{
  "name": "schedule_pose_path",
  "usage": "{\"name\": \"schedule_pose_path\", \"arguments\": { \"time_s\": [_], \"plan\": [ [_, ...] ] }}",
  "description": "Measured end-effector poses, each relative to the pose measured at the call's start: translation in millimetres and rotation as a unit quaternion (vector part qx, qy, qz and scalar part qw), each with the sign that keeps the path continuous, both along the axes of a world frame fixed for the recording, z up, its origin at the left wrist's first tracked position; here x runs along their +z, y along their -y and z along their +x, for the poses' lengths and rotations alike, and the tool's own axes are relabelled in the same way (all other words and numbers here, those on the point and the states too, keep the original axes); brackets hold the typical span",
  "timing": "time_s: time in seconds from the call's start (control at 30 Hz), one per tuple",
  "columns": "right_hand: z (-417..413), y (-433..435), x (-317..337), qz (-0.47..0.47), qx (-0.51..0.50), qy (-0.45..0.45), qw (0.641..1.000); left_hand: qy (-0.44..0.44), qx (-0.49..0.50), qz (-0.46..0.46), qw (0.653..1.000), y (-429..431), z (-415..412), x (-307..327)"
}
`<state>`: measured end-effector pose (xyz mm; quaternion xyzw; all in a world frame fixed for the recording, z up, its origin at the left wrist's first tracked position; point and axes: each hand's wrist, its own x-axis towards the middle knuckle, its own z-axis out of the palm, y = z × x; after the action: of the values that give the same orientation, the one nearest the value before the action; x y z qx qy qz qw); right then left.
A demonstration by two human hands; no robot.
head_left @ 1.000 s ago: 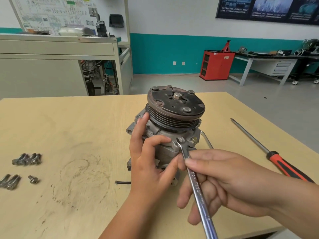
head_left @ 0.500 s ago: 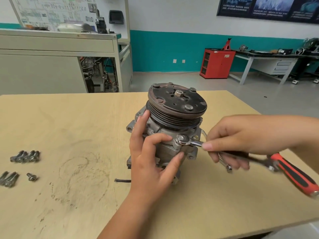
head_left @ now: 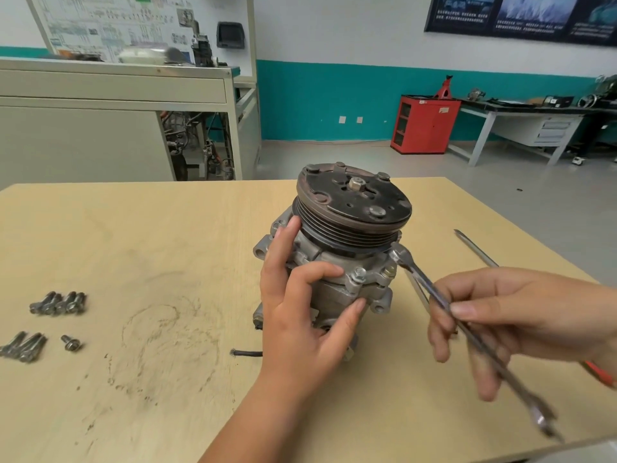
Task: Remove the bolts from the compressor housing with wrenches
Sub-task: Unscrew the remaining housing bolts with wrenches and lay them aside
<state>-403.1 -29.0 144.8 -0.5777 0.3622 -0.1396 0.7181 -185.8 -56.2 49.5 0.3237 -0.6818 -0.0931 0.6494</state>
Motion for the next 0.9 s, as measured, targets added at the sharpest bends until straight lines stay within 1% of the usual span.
{"name": "schedule_pose_path", "arguments": {
  "time_s": [0.1, 0.17, 0.27, 0.4, 0.5, 0.57, 0.67, 0.83, 0.9],
  "plan": [
    [25, -19, -9, -0.036, -0.016, 0.033, 0.999, 0.005, 0.004, -0.006, 1.0, 1, 1, -1],
    [41, -30, -8, -0.043, -0.013, 0.055, 0.997, 0.007, 0.002, -0.003, 1.0, 0, 1, -1],
    [58, -43, -6, -0.026, -0.027, 0.075, 0.996, 0.005, 0.001, -0.006, 1.0, 1, 1, -2],
    [78, -48, -7, -0.002, -0.085, 0.083, 0.993, -0.015, -0.007, 0.003, 1.0, 0, 0, -2],
    [87, -45, -5, 0.05, -0.14, 0.12, 0.981, -0.027, -0.029, 0.012, 0.999, -2, 0, -1],
    [93, -43, -1, 0.052, -0.174, 0.143, 0.973, -0.02, -0.029, 0.007, 0.999, -2, 0, -1],
    [97, -41, 1, 0.057, -0.209, 0.151, 0.965, -0.017, -0.02, 0.004, 1.0, 0, -1, 0],
    [97, -36, 4, 0.048, -0.199, 0.17, 0.964, -0.03, -0.02, -0.001, 0.999, 0, -2, 0],
    [89, -29, 7, 0.041, -0.171, 0.129, 0.976, -0.025, -0.014, -0.005, 1.0, 1, -2, 0]
  ]
}}
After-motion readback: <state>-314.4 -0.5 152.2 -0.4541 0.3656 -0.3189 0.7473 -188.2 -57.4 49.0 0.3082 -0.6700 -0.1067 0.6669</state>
